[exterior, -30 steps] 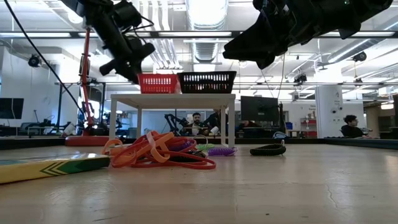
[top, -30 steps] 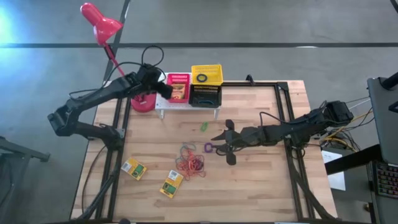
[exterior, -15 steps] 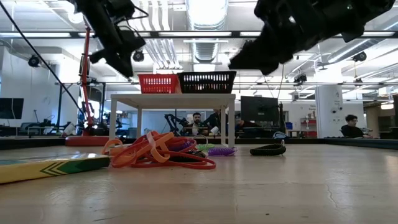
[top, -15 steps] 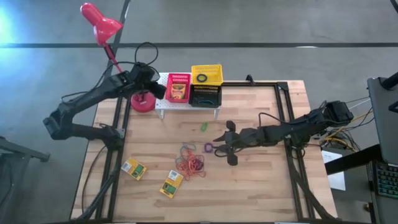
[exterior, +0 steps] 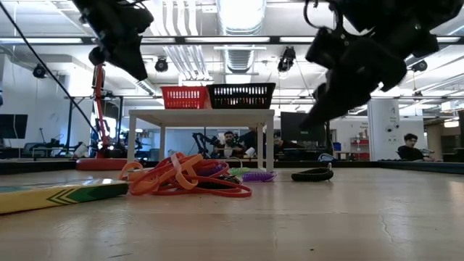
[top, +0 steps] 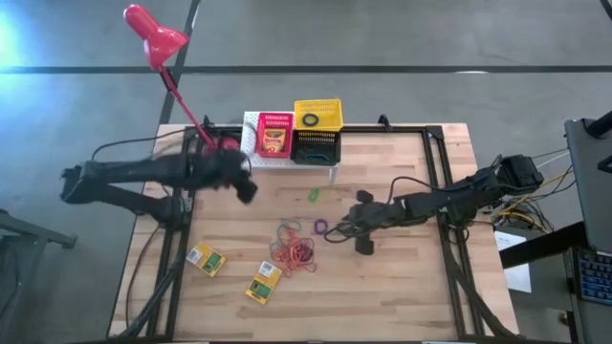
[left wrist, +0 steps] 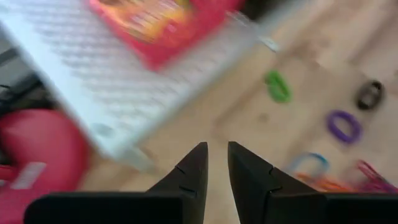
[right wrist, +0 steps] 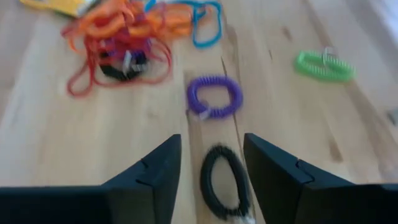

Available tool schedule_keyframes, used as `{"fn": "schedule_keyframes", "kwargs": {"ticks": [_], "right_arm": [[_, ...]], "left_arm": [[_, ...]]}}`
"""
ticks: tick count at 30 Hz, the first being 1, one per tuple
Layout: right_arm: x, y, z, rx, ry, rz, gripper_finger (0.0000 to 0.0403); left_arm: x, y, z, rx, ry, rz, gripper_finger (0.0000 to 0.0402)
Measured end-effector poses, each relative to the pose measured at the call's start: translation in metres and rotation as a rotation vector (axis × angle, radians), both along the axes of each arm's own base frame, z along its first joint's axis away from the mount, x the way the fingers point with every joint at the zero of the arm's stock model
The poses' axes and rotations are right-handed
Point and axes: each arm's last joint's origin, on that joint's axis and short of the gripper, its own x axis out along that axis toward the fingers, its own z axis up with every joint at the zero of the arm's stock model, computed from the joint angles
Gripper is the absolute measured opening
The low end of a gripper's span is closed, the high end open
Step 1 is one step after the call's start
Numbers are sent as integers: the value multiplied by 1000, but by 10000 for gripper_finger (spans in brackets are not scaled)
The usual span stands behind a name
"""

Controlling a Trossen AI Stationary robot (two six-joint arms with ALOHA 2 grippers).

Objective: Pick & Place Office Desk Supplies
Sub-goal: Put the black spring keychain into the yellow bin on the shelf

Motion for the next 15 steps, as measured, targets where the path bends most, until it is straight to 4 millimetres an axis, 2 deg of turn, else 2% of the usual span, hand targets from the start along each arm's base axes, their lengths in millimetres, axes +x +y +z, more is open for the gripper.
{"fn": "schedule_keyframes", "kwargs": {"ticks": [4, 9, 12, 15], "right_arm": [[-10, -4, -14, 10, 26, 2, 194], [-17, -8, -24, 9, 6, -2, 203], [-19, -8, -26, 6, -6, 0, 200], [-19, -9, -28, 3, -1, -9, 191]], "left_arm": [[8, -42, -31, -34, -131, -100, 67], [10, -85, -66, -51, -392, -235, 67], [6, -98, -84, -53, -531, -248, 67], [2, -100, -100, -42, -598, -217, 67]]}}
